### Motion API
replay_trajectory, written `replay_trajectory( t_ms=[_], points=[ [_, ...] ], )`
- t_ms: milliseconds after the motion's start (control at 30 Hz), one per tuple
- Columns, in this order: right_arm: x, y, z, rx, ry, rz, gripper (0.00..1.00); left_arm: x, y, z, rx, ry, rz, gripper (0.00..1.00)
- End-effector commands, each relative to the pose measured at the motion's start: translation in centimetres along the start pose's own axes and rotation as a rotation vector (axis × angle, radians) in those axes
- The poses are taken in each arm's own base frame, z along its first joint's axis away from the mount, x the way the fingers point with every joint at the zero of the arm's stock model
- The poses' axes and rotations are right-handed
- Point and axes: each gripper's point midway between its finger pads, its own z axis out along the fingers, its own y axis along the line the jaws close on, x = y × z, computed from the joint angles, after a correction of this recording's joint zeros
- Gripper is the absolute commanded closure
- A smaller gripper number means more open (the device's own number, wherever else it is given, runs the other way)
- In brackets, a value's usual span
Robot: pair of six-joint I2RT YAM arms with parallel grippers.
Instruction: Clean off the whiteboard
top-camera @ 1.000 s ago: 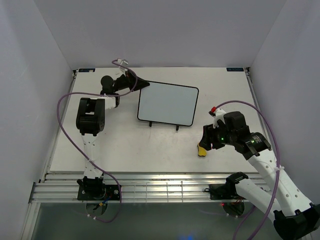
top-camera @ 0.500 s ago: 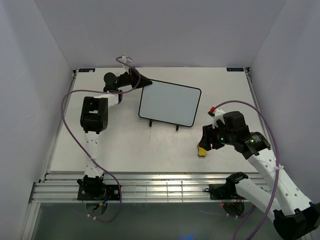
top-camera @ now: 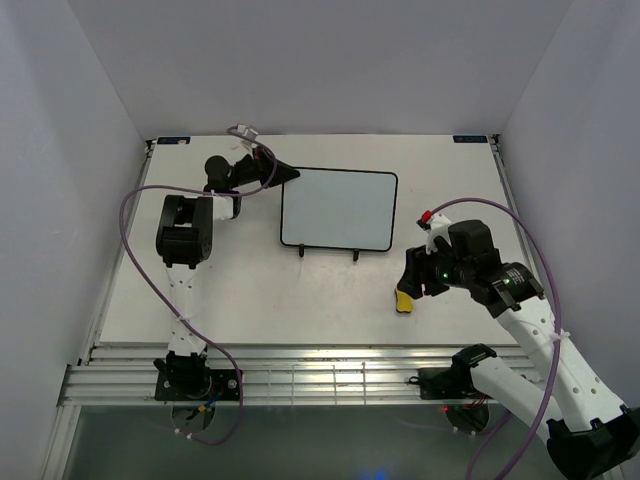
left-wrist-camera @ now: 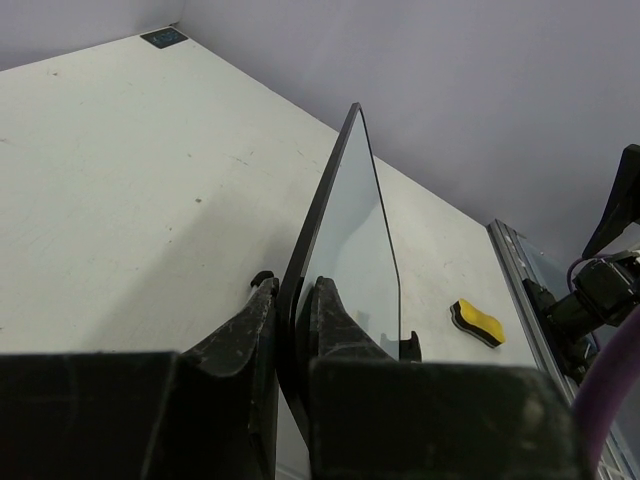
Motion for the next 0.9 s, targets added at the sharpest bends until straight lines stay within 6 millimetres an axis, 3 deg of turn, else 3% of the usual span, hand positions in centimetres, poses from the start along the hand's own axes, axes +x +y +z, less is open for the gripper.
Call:
replay_trajectory(
  t_ms=[0, 567, 867],
  points=[
    [-1.5, 0.4, -0.5, -0.015, -0.049, -0.029, 0.39, -2.4, -2.7, -1.1, 0.123, -0.055, 0.695, 1.0],
    [-1.3, 0.5, -0.4, -0.028, -0.055, -0.034, 0.39, -5.1, -1.5, -4.4, 0.062, -0.06, 0.668, 1.0],
    [-1.2, 0.8, -0.3, -0.046, -0.063, -0.032, 0.39, -5.8, -2.2, -4.4, 0.086, -0.035, 0.673, 1.0]
  ],
)
